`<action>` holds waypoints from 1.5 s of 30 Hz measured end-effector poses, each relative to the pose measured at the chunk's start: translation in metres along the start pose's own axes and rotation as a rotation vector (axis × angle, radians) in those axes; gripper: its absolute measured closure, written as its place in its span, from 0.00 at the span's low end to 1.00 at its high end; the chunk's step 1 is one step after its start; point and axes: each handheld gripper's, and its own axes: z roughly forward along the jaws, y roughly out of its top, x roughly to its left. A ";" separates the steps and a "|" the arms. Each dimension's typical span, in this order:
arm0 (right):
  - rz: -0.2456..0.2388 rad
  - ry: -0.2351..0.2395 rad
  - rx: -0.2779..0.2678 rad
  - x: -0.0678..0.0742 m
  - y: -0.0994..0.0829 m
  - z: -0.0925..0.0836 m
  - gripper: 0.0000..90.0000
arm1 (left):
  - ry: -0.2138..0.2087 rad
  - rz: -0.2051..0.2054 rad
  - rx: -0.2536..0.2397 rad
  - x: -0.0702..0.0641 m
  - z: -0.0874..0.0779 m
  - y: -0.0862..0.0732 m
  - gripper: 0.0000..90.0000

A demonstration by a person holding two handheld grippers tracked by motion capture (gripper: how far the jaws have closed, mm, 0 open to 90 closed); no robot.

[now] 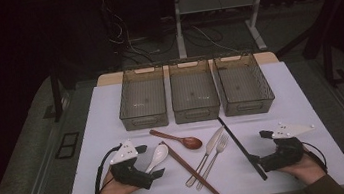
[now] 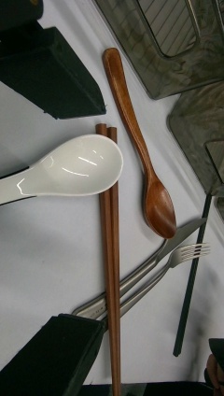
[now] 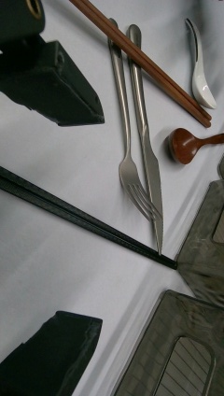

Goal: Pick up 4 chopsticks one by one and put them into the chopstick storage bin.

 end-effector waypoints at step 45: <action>0.006 -0.016 0.248 0.011 0.005 0.019 0.68 | 0.005 -0.011 -0.004 0.000 -0.002 -0.001 0.00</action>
